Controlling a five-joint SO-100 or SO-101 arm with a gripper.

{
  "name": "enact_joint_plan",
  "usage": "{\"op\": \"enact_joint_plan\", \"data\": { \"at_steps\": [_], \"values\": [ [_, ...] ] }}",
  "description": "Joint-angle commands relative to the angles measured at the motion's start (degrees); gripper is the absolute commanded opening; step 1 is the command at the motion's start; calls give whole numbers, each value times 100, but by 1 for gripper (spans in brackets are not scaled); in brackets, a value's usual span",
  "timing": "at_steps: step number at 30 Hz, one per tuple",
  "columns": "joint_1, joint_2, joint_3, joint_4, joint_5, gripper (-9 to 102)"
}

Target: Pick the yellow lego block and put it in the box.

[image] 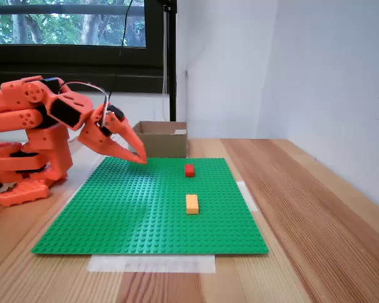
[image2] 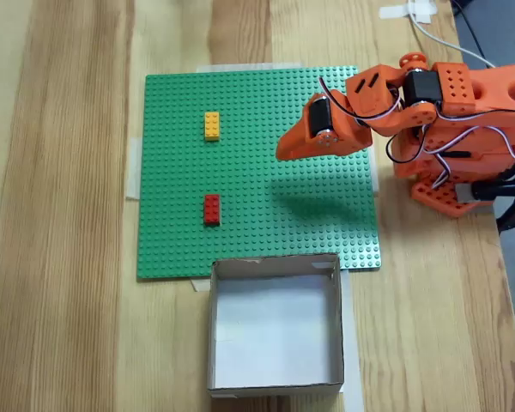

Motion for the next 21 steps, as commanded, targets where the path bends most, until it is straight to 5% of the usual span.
{"op": "enact_joint_plan", "data": {
  "at_steps": [1, 21],
  "values": [
    [18, 35, 44, 9, 18, -1],
    [0, 26, 18, 26, 123, -1]
  ]
}}
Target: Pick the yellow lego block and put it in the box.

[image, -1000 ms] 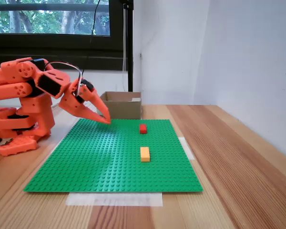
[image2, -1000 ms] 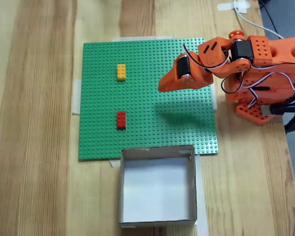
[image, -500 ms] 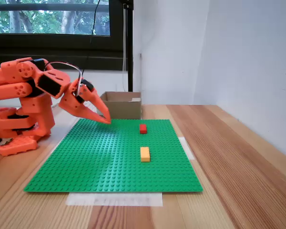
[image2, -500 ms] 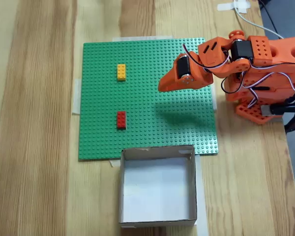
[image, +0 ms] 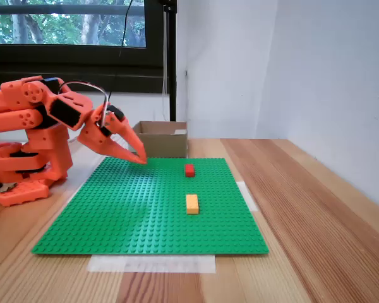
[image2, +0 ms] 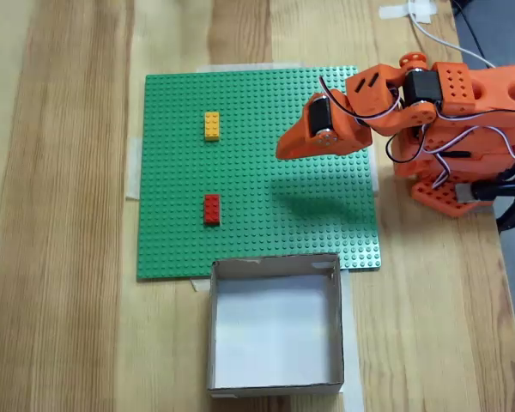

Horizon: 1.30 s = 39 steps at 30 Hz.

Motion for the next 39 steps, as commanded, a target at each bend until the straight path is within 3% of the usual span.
{"op": "enact_joint_plan", "data": {
  "at_steps": [1, 9, 21, 39],
  "values": [
    [-26, 18, -9, 26, 114, -1],
    [-44, -264, -475, 62, 255, -1],
    [70, -1969, -2417, 624, 519, 0],
    [879, -4271, -4482, 984, 545, 0]
  ]
}}
